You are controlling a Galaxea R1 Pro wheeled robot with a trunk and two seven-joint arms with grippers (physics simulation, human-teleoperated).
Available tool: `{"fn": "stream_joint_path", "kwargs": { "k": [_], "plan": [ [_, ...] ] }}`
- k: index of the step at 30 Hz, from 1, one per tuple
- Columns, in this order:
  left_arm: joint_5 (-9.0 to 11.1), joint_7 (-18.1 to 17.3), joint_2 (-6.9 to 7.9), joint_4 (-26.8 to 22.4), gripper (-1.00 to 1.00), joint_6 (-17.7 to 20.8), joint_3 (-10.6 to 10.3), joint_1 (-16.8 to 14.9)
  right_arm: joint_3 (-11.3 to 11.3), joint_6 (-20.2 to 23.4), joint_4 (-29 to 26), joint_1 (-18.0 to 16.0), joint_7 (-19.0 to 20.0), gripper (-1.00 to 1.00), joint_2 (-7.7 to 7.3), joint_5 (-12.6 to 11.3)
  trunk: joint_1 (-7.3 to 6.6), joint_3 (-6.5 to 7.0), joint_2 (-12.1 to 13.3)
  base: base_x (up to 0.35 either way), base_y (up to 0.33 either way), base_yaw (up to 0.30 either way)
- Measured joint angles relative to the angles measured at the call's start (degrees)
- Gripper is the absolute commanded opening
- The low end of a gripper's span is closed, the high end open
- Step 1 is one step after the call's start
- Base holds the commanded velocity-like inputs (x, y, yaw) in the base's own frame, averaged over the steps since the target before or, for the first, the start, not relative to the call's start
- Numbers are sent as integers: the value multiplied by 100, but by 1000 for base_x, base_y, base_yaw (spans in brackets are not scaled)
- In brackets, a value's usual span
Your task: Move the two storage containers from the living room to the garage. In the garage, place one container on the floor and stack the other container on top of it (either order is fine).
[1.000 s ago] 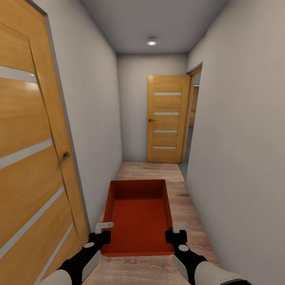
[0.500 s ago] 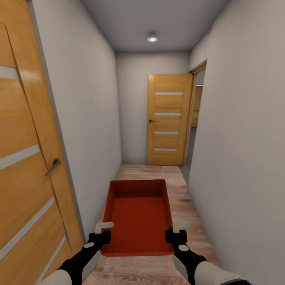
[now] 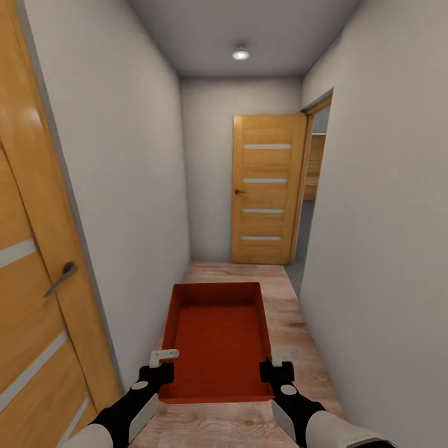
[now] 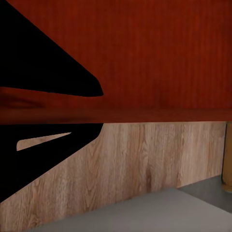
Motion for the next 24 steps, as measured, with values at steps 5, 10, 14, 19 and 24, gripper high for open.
{"fn": "stream_joint_path", "kwargs": {
  "k": [5, 10, 14, 19, 24],
  "plan": [
    [2, 0, 0, 1, -100, 0, -1, 0, 0, 1, 0, 0, -2, -100, 0, 2, 0, 0, 0, 323, 0, 0],
    [-4, -14, 8, 2, -100, 2, 3, -1, 15, -4, 4, 1, -11, -100, 7, -17, 0, 0, 0, 323, 0, 0],
    [-4, -13, 7, 2, -100, 3, 3, -1, 14, -4, 4, 1, -8, -100, 6, -18, 0, 0, 0, 323, 0, 0],
    [-3, -14, 7, 4, -100, 1, 3, -1, 14, -4, 4, 1, -8, -100, 6, -19, 0, 0, 0, 323, 0, 0],
    [-4, -14, 8, 2, -100, 2, 3, -1, 14, -4, 4, 0, -10, -100, 8, -18, 0, 0, 0, 323, 0, 0]
  ]
}}
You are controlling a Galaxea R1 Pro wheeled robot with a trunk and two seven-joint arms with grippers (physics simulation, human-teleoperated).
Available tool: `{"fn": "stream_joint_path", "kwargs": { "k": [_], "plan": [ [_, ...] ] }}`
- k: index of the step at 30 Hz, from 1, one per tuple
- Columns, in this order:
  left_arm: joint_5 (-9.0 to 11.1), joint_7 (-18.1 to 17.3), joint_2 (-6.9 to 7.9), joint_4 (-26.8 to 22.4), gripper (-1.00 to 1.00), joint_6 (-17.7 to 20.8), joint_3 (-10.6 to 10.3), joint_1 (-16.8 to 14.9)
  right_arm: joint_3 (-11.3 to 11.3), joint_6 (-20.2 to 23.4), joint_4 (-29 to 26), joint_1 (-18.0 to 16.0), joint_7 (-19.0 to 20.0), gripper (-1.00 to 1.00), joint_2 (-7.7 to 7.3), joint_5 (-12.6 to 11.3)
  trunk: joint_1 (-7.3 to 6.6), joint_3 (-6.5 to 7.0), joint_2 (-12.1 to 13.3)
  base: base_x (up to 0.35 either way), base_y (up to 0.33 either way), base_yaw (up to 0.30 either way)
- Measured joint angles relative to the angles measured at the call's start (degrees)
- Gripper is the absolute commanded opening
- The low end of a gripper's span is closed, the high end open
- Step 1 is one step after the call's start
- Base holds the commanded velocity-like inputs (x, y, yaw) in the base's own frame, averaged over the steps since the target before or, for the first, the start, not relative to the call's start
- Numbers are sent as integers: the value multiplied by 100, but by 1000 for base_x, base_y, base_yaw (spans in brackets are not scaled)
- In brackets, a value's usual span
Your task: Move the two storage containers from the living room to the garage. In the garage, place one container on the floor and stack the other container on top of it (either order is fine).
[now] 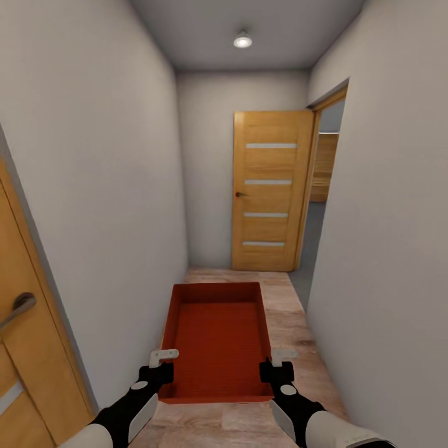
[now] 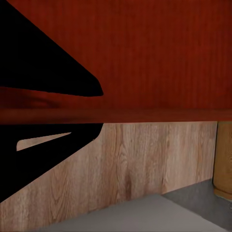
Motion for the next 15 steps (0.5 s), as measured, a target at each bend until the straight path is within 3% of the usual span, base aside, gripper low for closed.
{"fn": "stream_joint_path", "kwargs": {
  "k": [15],
  "plan": [
    [-3, -3, 0, 3, -100, 1, 3, 0, 5, 0, 2, 0, -2, -100, 1, -5, 0, 0, 0, 323, 0, 0]
  ]
}}
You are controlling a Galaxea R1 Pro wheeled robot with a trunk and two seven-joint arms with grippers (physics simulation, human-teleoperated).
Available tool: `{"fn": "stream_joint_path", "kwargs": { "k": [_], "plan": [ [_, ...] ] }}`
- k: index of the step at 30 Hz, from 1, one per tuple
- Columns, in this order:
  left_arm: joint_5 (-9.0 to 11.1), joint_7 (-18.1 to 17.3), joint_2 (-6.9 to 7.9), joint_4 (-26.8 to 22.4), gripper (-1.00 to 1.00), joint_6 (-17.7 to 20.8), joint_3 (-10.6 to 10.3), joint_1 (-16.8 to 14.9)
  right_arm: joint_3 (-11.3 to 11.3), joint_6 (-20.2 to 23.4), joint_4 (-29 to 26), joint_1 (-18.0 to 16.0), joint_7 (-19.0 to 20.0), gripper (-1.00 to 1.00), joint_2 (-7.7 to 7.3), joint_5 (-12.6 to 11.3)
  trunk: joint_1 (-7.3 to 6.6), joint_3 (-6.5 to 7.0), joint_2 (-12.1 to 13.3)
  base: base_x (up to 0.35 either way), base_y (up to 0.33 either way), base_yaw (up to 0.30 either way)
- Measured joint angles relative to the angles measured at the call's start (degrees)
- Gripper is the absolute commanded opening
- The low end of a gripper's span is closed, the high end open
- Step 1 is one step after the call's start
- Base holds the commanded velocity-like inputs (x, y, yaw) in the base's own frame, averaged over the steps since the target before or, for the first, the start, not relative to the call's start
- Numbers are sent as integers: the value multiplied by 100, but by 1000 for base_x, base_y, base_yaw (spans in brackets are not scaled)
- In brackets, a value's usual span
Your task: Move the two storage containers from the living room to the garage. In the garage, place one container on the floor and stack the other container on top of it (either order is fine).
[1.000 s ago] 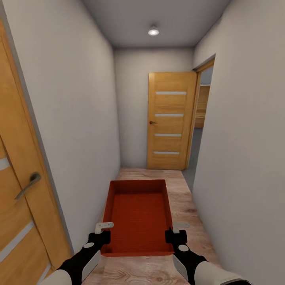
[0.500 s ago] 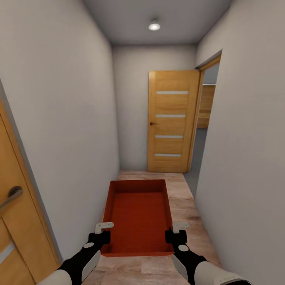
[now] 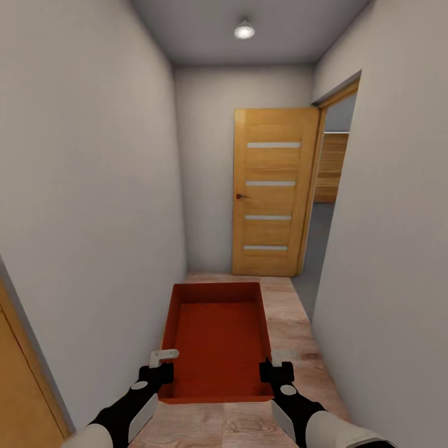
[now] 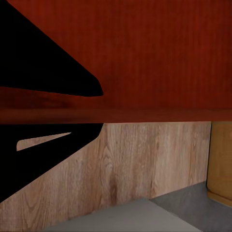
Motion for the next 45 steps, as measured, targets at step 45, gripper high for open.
{"fn": "stream_joint_path", "kwargs": {
  "k": [45],
  "plan": [
    [-1, 8, -6, 0, -100, 5, 0, 0, -8, 5, -1, 0, 6, -100, -5, 9, 0, 0, 0, 323, 0, 0]
  ]
}}
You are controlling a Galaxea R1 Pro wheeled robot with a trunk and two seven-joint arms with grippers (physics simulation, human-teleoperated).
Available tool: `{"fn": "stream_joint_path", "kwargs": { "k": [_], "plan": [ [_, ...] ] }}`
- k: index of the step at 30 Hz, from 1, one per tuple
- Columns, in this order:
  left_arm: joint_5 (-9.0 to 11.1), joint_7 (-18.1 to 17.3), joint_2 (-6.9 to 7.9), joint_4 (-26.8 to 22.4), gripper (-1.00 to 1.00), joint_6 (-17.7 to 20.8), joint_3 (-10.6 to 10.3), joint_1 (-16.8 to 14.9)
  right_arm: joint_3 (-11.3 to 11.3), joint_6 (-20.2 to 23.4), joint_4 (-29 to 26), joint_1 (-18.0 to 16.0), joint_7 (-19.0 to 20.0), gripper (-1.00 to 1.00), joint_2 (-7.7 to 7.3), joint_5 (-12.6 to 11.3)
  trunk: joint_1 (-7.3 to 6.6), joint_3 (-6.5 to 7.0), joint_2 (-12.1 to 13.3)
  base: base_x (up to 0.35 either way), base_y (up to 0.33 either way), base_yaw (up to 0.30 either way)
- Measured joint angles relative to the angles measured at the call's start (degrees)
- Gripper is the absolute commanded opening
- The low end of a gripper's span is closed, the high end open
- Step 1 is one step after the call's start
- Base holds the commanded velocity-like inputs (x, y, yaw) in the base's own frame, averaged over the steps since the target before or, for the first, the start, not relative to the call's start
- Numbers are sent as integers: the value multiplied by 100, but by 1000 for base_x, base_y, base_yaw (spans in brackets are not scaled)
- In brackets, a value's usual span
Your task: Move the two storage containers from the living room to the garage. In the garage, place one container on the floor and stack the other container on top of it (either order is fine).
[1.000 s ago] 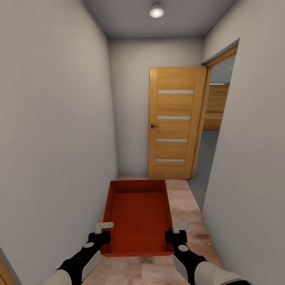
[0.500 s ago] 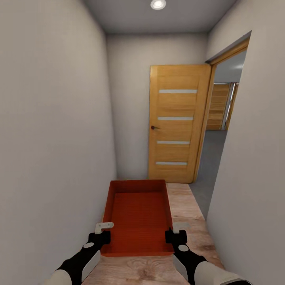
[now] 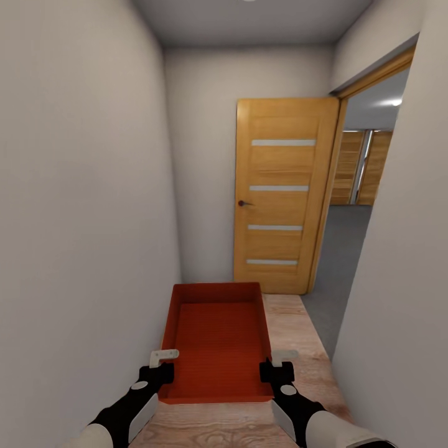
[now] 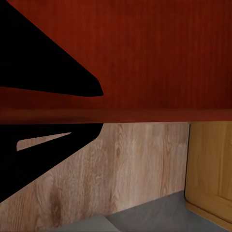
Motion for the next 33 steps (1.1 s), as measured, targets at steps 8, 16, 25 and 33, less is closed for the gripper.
{"fn": "stream_joint_path", "kwargs": {
  "k": [8, 16, 25, 33],
  "plan": [
    [1, 2, -1, 0, -100, 0, -1, 0, -2, 1, 0, 0, 1, -100, -1, 3, 0, 0, 0, 323, 0, 0],
    [0, -6, 4, 0, -100, 0, 0, 0, 5, -2, 1, 0, -2, -100, 3, -9, 0, 0, 0, 323, 0, 0],
    [-1, -9, 6, 0, -100, 0, 2, 1, 8, -1, 1, 0, -4, -100, 5, -11, 0, 0, 0, 323, 0, 0],
    [3, -7, 5, 1, -100, 0, -1, 0, 5, 1, 0, 0, -3, -100, 4, -8, 0, 0, 0, 323, 0, 0]
  ]
}}
